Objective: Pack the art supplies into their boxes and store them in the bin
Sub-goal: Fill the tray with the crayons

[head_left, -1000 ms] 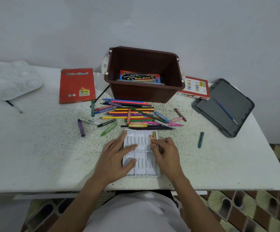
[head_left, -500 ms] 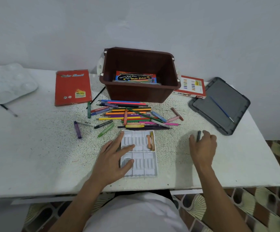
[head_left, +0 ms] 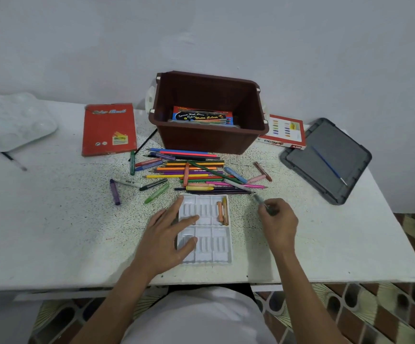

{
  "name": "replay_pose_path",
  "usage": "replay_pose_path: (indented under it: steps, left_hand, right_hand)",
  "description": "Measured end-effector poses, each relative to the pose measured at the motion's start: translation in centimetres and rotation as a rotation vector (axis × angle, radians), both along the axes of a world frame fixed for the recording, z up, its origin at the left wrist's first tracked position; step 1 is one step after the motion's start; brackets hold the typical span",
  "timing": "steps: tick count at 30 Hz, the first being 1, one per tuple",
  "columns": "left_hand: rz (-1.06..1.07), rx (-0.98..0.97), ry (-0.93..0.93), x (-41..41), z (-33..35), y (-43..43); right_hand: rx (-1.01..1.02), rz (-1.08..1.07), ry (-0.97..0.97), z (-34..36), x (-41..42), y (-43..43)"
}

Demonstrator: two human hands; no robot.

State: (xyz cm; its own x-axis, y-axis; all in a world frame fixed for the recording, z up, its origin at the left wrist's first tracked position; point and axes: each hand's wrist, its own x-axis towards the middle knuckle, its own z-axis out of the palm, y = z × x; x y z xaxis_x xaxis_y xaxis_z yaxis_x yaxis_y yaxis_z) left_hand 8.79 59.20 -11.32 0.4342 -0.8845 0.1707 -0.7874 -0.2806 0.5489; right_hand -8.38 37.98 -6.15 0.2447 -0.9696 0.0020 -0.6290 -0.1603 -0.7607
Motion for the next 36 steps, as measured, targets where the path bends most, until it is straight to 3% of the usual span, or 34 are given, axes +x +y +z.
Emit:
replay_pose_path:
  steps: [4, 8, 10, 13, 17, 26, 31, 36]
  left_hand:
    - [0.0, -0.005, 0.004, -0.1, 0.1, -0.1]
    - [0.0, -0.012, 0.01, -0.1, 0.1, 0.1]
    - [0.0, -0.009, 0.009, 0.0, 0.1, 0.1]
    - [0.002, -0.004, 0.007, 0.1, 0.0, 0.0]
    - [-0.005, -0.01, 0.008, 0.1, -0.2, 0.0]
    - [-0.013, -0.031, 0.003, 0.2, -0.2, 0.1]
    - [-0.011, -0.017, 0.0, 0.1, -0.3, 0.1]
    - [-0.005, -0.018, -0.003, 0.2, -0.3, 0.1]
  right_hand:
    - [0.059, 0.04, -0.158, 0.7, 1.8, 2.2]
    - [0.132, 0.216, -0.235, 1.6, 3.2, 3.7]
    - [0.21, 0.369, -0.2, 1.7, 3.6, 3.8]
    - [0.205, 0.551, 0.002, 1.7, 4.0, 3.5]
    - [0.138, 0.624, 0.22, 1.8, 4.6, 3.2]
    - [-0.148, 0.574, 0.106, -0.8, 4.6, 4.8]
    - [-0.396, 0.583, 0.223, -2.6, 4.4, 5.2]
    - [-0.46, 0.591, 0.262, -1.9, 4.5, 4.6]
